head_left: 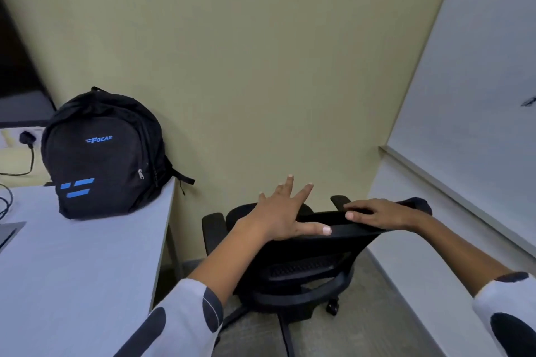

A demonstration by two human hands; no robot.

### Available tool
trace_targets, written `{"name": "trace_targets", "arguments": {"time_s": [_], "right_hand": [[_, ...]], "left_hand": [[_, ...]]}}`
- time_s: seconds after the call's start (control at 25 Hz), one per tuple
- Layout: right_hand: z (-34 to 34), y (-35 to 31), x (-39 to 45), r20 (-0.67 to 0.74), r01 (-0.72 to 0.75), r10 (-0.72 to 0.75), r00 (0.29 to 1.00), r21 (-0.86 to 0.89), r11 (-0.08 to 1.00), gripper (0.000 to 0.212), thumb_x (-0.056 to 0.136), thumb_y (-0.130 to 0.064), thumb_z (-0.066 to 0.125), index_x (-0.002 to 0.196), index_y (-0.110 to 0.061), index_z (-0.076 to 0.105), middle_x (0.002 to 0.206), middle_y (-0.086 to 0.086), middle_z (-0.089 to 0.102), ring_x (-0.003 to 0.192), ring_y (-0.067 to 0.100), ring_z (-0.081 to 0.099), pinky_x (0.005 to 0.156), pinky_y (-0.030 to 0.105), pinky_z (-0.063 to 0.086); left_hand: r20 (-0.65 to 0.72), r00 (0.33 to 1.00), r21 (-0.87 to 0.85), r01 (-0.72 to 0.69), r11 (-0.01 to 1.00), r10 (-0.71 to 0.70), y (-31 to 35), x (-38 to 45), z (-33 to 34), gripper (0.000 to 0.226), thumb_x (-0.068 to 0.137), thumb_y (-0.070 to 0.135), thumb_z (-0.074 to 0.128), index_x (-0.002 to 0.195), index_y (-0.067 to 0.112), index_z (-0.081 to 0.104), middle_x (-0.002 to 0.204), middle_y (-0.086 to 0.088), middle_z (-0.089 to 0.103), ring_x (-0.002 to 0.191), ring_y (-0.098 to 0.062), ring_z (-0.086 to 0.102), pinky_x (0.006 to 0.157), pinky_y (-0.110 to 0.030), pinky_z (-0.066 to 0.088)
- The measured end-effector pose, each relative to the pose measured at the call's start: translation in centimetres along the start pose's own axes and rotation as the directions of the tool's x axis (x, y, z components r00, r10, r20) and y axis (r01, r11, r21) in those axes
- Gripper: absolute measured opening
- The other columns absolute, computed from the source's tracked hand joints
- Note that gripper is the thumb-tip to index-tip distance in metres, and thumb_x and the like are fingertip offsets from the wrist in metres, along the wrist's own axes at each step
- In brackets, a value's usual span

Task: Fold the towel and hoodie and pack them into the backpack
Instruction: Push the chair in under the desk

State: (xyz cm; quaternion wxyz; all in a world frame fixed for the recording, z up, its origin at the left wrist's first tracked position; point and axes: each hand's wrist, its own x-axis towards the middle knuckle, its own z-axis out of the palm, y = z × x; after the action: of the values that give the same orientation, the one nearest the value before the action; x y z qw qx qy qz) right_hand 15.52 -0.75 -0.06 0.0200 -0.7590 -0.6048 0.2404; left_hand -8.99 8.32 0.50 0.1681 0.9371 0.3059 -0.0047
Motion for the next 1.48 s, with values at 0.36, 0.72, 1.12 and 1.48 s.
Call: {"name": "trace_targets", "arguments": {"time_s": [0.36,0.72,1.12,1.48], "right_hand": [[1.7,5.8,1.1,-0.093,0.221,-0.292,0.952,-0.451,0.865,0.11,0.066,-0.074,0.064,0.148,-0.011,0.027,0.138,0.003,0.049,0.126,0.02,0.045,0.11,0.031,0.025],[0.2,11.9,5.0,-0.12,0.414,-0.486,0.866,-0.376,0.829,0.054,0.068,-0.077,0.053,0.099,-0.033,0.055,0.095,-0.012,0.063,0.095,0.018,0.059,0.073,0.035,0.044],[-1.3,16.7,5.3,-0.126,0.524,-0.623,0.772,-0.428,0.736,0.058,0.077,-0.07,0.054,0.111,-0.023,0.059,0.102,0.001,0.067,0.096,0.027,0.061,0.077,0.035,0.043],[-1.2,18.7,3.7,-0.141,0.569,-0.681,0.719,-0.442,0.693,0.046,0.08,-0.062,0.054,0.103,-0.022,0.062,0.097,0.003,0.067,0.091,0.029,0.062,0.068,0.032,0.037]], "left_hand": [[0.054,0.975,0.241,0.195,0.951,-0.214,2.6,5.4,5.8,0.102,0.073,0.077,0.051,0.151,0.034,0.0,0.157,-0.009,0.02,0.142,-0.031,0.022,0.111,-0.056,0.019],[-0.301,0.902,0.316,0.4,0.861,-0.308,7.8,7.6,8.8,0.046,0.084,0.034,0.05,0.128,0.023,0.045,0.117,-0.001,0.06,0.106,-0.025,0.056,0.092,-0.036,0.037],[-0.348,0.801,0.234,0.578,0.782,-0.488,13.5,9.9,10.9,0.044,0.085,0.043,0.055,0.124,0.025,0.049,0.116,-0.001,0.063,0.106,-0.026,0.057,0.092,-0.038,0.036],[-0.375,0.756,0.191,0.629,0.753,-0.536,16.8,9.4,12.5,0.046,0.084,0.052,0.057,0.118,0.022,0.053,0.112,-0.003,0.065,0.103,-0.029,0.059,0.091,-0.039,0.036]]}}
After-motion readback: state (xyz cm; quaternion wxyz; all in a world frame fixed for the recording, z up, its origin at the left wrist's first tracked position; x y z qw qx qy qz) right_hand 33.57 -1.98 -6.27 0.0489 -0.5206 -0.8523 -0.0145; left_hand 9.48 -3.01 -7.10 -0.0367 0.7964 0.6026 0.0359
